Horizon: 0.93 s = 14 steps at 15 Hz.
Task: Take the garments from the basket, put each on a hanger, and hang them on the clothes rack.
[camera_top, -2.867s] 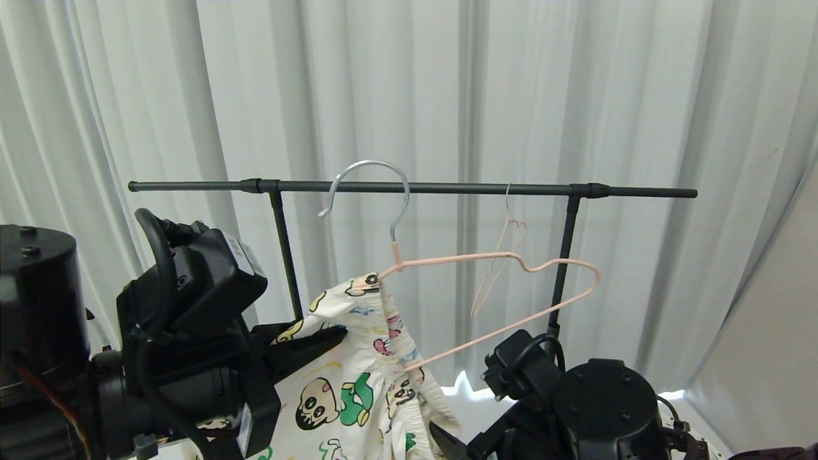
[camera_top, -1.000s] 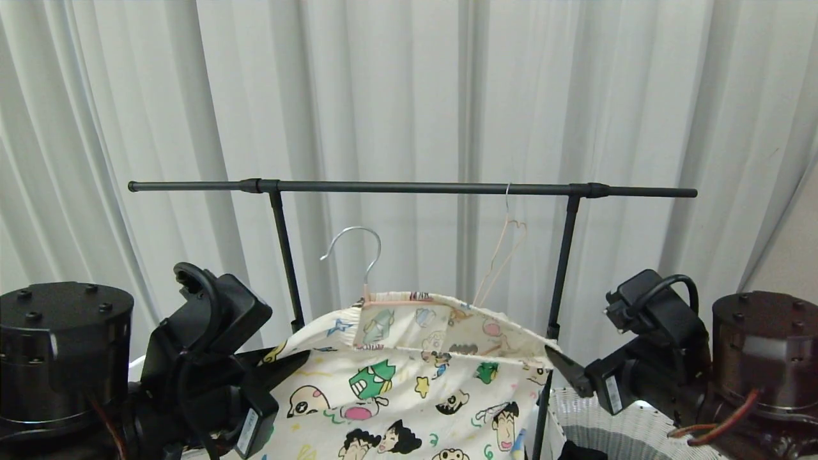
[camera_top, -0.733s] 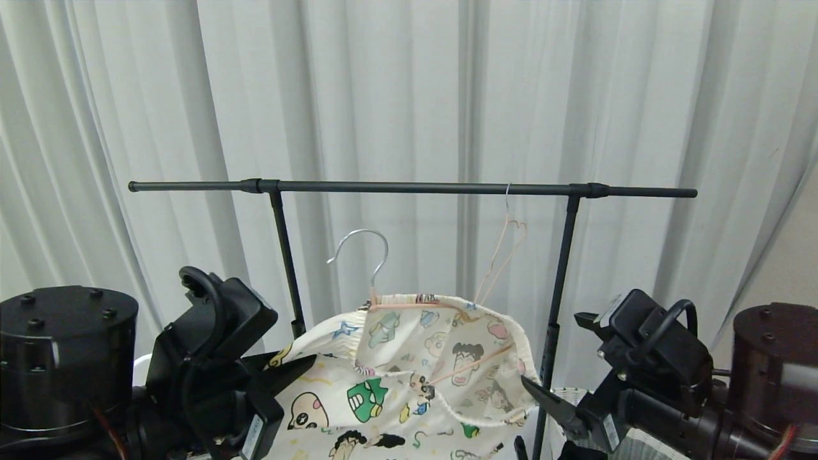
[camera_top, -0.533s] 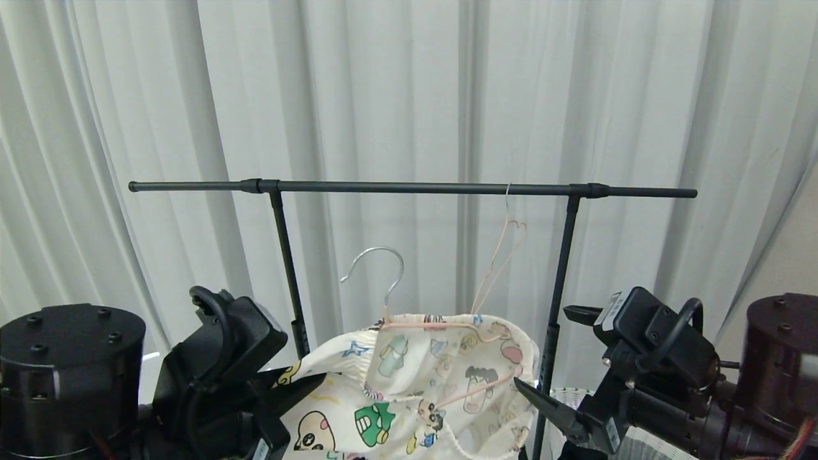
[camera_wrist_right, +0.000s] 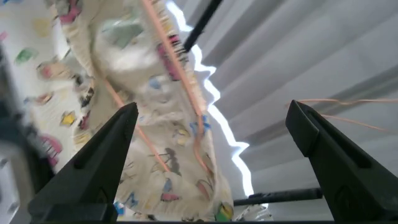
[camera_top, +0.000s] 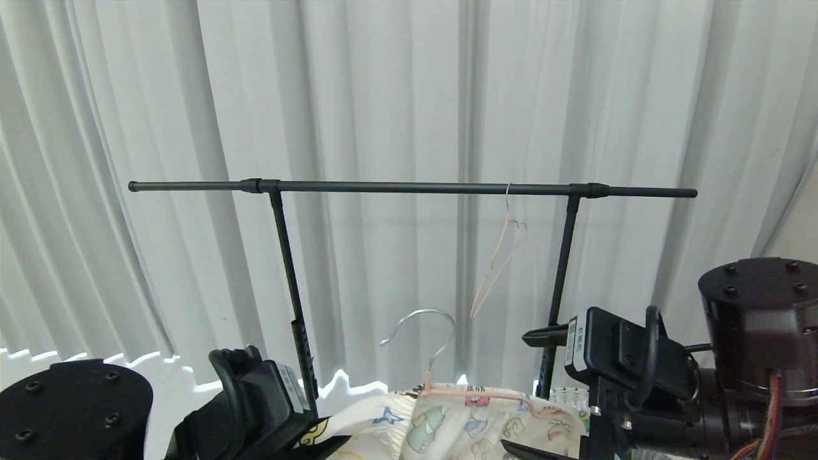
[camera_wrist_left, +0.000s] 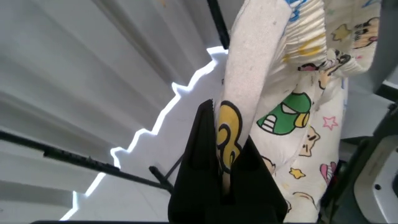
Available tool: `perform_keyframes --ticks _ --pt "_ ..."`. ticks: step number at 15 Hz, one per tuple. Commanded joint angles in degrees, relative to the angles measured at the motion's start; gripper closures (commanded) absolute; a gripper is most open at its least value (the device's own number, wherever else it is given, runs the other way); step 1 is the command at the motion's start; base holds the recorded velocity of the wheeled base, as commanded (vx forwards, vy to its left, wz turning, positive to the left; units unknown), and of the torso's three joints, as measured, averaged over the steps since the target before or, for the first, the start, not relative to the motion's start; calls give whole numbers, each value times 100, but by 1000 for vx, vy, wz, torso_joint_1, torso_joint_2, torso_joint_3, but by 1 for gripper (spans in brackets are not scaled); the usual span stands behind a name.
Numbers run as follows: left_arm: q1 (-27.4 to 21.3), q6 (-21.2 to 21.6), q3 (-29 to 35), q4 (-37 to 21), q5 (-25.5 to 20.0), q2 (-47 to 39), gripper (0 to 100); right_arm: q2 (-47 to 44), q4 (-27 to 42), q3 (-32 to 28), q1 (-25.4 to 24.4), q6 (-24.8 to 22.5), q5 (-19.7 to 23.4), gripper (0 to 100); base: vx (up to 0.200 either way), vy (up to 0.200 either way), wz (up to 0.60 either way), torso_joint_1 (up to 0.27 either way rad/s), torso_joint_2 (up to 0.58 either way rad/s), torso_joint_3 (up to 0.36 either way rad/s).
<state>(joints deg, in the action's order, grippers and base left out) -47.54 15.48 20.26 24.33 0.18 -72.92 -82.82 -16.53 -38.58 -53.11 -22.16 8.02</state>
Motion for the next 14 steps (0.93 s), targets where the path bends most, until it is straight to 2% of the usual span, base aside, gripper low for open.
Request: perform_keyframes --ticks 1,6,13,14 --pt "-211 7 -5 1 8 15 100 -6 449 -211 -164 -113 147 0 0 0 0 0 0 0" --pt "-554 60 4 10 8 24 100 -234 1328 -483 -358 -122 147 0 0 0 0 0 0 0" --pt "-563 192 31 10 8 129 100 -357 1460 -466 -358 -86 165 0 0 0 0 0 0 0" --pt "-563 192 31 10 8 173 100 -375 1460 -466 -358 -78 165 100 0 0 0 0 0 0"
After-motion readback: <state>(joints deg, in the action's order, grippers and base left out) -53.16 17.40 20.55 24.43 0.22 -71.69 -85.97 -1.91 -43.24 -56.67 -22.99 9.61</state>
